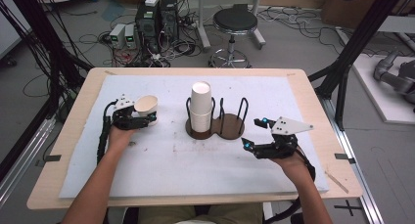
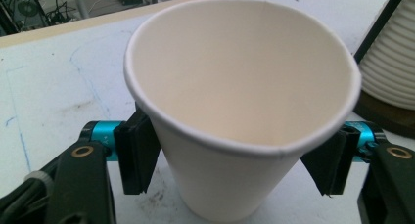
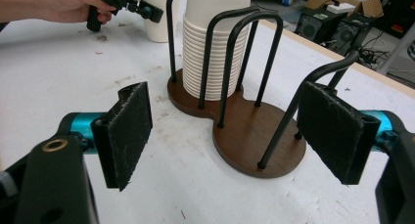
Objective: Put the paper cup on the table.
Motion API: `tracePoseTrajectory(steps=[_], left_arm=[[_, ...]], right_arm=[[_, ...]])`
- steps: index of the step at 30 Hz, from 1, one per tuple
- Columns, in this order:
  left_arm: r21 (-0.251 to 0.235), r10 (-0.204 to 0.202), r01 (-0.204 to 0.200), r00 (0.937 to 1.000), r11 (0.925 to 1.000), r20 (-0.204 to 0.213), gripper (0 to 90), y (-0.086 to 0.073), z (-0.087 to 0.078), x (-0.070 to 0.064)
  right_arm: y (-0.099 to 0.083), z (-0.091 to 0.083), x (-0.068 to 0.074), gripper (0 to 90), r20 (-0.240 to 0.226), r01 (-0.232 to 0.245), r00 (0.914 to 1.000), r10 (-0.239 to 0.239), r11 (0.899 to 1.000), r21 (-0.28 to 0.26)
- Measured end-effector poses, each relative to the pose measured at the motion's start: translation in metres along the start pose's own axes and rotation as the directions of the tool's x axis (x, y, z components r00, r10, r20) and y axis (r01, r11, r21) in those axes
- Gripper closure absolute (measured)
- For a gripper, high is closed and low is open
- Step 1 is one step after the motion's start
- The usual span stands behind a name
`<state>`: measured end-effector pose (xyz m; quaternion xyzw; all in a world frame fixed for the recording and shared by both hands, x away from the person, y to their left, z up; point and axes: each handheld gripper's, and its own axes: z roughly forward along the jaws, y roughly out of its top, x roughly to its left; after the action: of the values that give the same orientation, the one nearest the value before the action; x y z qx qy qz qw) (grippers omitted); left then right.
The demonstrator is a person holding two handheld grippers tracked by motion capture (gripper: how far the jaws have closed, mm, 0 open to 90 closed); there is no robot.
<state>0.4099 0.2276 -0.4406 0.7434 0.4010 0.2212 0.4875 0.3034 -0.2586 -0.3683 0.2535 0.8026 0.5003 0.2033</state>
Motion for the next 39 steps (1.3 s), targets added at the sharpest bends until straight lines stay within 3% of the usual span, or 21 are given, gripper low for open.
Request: tracePoseTrajectory(steps=[5, 9, 17, 22, 26, 29, 39], left_arm=[[0.021, -0.054, 0.054, 0.9982, 0.9983, 0.025, 21.0, -0.001, -0.006, 0.001], [0.012, -0.036, 0.035, 0.9989, 0.9993, 0.032, 20.5, 0.003, -0.017, -0.003], [-0.08, -0.043, 0.044, 0.9989, 0.9959, 0.018, 18.5, 0.002, -0.054, -0.007], [-0.182, -0.044, 0.048, 0.9988, 0.9821, 0.022, 18.6, 0.01, -0.079, -0.013], [-0.273, -0.048, 0.061, 0.9974, 0.9601, 0.053, 18.5, 0.021, -0.095, -0.019], [-0.301, -0.04, 0.065, 0.9953, 0.9515, 0.089, 18.0, 0.025, -0.1, -0.025], [-0.343, 0.016, 0.044, 0.9851, 0.9384, 0.171, 17.1, 0.034, -0.101, -0.044]], right_arm=[[0.0, 0.001, 0.0, 21.5, -0.003, 0.001, 1.0, -0.001, 1.0, 0.003], [0.0, 0.001, 0.0, 21.5, -0.005, 0.001, 1.0, -0.001, 1.0, 0.001], [-0.001, 0.0, -0.002, 21.5, 0.001, 0.001, 1.0, -0.001, 1.0, 0.003], [0.0, 0.0, -0.002, 21.5, 0.0, 0.003, 1.0, -0.003, 1.0, 0.004], [0.0, -0.002, -0.003, 21.5, 0.01, 0.001, 1.0, -0.001, 1.0, 0.004], [0.0, -0.005, -0.004, 21.5, 0.02, 0.001, 0.9998, -0.001, 1.0, 0.0], [-0.001, -0.01, -0.008, 21.4, 0.039, -0.008, 0.9992, 0.008, 1.0, -0.01]])
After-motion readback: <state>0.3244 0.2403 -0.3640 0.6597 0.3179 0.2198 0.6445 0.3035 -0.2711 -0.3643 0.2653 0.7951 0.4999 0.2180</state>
